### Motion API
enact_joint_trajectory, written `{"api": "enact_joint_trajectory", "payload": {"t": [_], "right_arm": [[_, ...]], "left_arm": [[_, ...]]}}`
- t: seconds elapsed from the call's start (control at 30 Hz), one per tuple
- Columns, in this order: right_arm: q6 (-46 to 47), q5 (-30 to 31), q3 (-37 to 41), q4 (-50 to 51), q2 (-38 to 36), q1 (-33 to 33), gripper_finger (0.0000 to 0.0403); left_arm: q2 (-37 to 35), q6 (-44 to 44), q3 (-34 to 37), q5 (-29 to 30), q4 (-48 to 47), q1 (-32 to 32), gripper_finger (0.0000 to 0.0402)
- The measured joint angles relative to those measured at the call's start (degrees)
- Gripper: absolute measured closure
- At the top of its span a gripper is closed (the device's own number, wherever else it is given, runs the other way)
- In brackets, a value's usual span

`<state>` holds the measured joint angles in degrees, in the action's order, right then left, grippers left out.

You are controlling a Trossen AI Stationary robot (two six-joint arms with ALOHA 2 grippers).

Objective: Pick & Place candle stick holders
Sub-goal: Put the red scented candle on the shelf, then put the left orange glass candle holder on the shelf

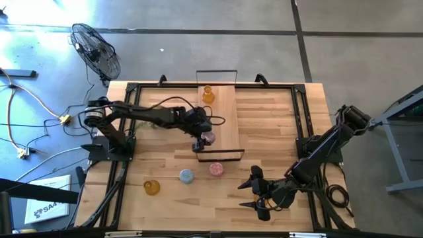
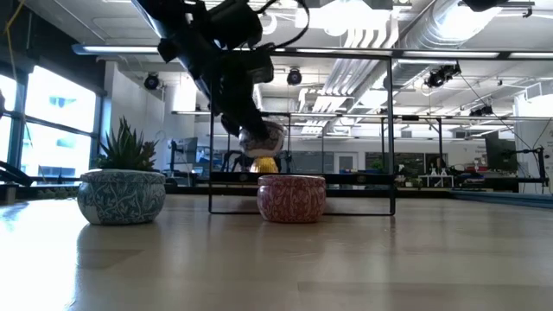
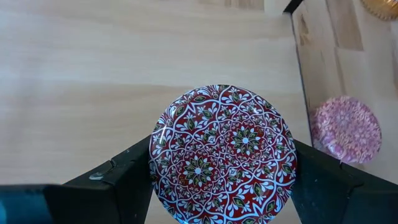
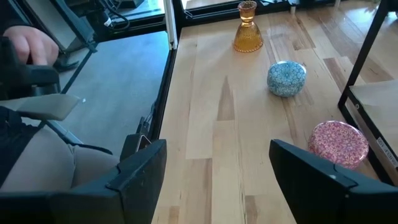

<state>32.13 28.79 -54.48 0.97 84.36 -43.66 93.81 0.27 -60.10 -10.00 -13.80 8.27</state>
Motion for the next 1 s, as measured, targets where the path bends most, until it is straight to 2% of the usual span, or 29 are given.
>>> {"api": "enact_joint_trajectory", "payload": {"t": [0.47, 0.63, 0.73, 1.0], "right_arm": [[-0.09, -0.21, 0.0, 0.02, 0.0, 0.0, 0.0123], [-0.13, -0.17, 0.0, 0.04, 0.0, 0.0, 0.0123], [-0.21, -0.14, 0.0, 0.05, 0.0, 0.0, 0.0123], [-0.63, 0.02, 0.0, 0.07, 0.0, 0.0, 0.0123]], "left_arm": [[2.04, -0.7, -0.07, -4.19, -0.03, 0.0, 0.0114], [2.02, -1.04, -0.09, -5.64, 0.06, -0.04, 0.0041], [2.02, -2.1, -0.09, -5.69, 0.03, -0.04, 0.0024], [2.02, -2.29, -0.38, -5.31, 0.39, -0.04, 0.0051]]}}
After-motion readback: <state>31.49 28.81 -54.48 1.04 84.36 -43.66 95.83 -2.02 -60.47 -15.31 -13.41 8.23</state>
